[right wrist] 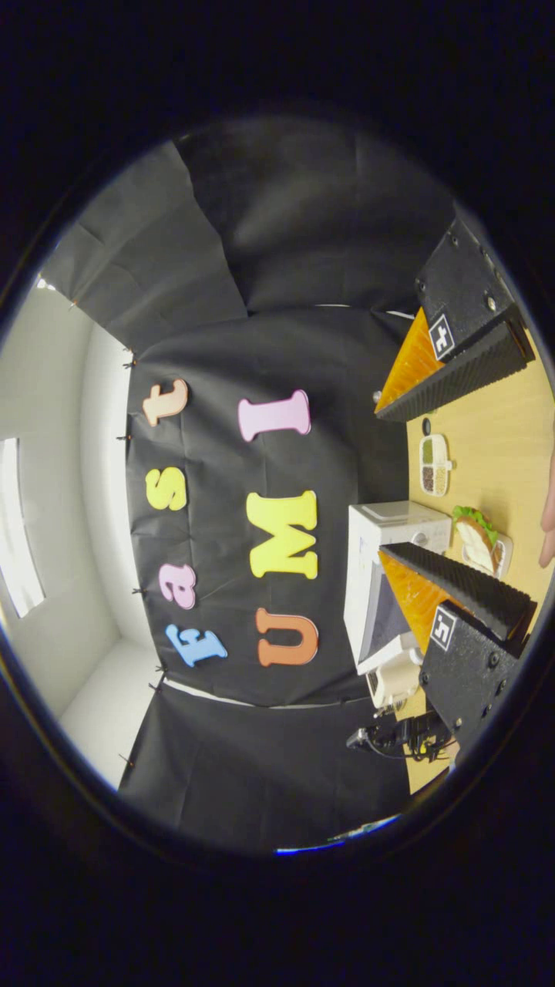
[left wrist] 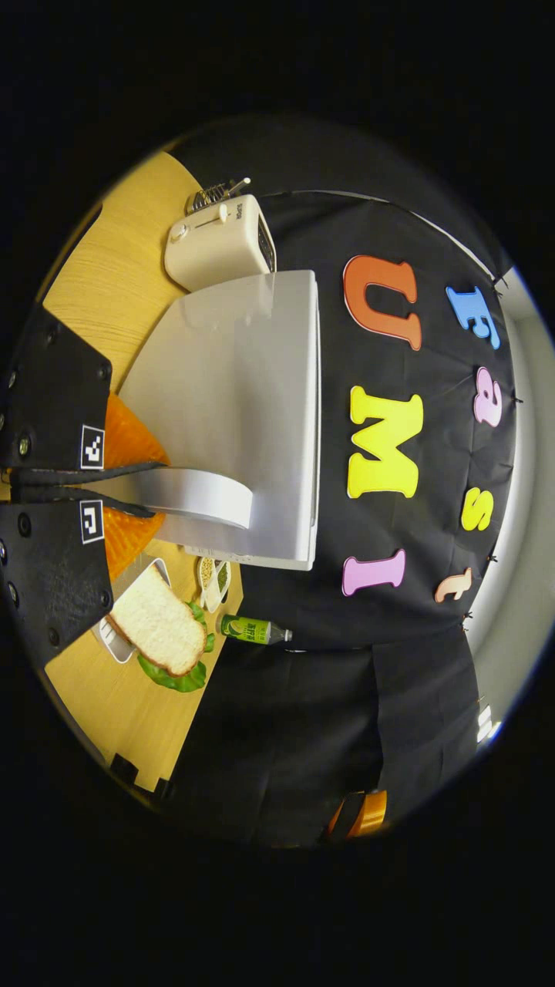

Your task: Open the microwave oven with the left hand, put the food in, and close the microwave oven.

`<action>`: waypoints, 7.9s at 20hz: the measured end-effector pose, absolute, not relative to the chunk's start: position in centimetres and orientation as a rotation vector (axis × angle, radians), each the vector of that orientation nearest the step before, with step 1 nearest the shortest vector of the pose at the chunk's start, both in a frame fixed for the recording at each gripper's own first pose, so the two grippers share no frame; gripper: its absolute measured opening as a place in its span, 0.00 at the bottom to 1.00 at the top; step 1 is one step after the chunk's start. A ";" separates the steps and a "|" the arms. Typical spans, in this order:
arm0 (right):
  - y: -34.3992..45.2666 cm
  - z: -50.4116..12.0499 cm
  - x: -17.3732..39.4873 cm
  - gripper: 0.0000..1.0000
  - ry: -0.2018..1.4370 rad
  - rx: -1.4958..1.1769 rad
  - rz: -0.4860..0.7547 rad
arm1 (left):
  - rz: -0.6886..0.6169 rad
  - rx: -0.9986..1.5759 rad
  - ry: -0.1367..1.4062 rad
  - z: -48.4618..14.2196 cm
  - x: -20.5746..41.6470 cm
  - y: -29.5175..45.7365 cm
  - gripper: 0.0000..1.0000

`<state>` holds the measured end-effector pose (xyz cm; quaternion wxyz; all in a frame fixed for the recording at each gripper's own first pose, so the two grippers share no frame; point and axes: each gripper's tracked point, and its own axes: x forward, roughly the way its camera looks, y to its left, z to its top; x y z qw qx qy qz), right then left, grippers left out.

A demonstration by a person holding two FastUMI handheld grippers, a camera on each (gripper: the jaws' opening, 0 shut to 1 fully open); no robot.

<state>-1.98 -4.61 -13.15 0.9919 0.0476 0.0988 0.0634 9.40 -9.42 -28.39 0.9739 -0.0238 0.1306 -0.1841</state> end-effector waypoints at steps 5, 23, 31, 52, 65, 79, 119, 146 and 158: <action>-2.7 -12.5 -2.3 1.00 0.172 0.113 0.136 | -0.353 -0.034 0.236 -28.2 6.1 -4.5 0.00; 0.4 -21.9 2.6 0.92 0.441 -0.030 0.169 | 0.208 -0.043 0.232 -20.9 -7.2 14.8 0.97; 0.8 -29.3 7.0 0.92 0.759 -0.057 0.313 | 0.268 -0.010 0.126 -13.5 -5.0 15.2 0.96; 4.1 -41.5 4.3 0.28 1.534 0.697 0.524 | 0.188 -0.064 0.031 -10.0 1.5 9.4 0.95; 9.3 -30.6 1.3 0.36 1.186 -0.053 0.602 | 0.134 -0.094 0.014 -10.9 -1.3 12.8 0.95; 23.3 -30.0 2.0 0.28 0.716 -0.277 0.506 | 0.132 -0.104 -0.012 -10.9 -4.2 17.8 0.95; 36.6 -44.5 29.1 0.36 0.578 0.881 -0.097 | 0.224 -0.097 0.083 -14.6 -2.4 18.8 0.95; 29.8 -42.0 24.2 0.91 0.443 0.342 -0.059 | 0.282 -0.066 0.179 -18.1 -4.9 20.6 0.95; 21.5 -28.6 12.3 1.00 0.393 0.247 0.133 | 0.261 -0.050 0.108 -17.2 -5.9 22.4 0.67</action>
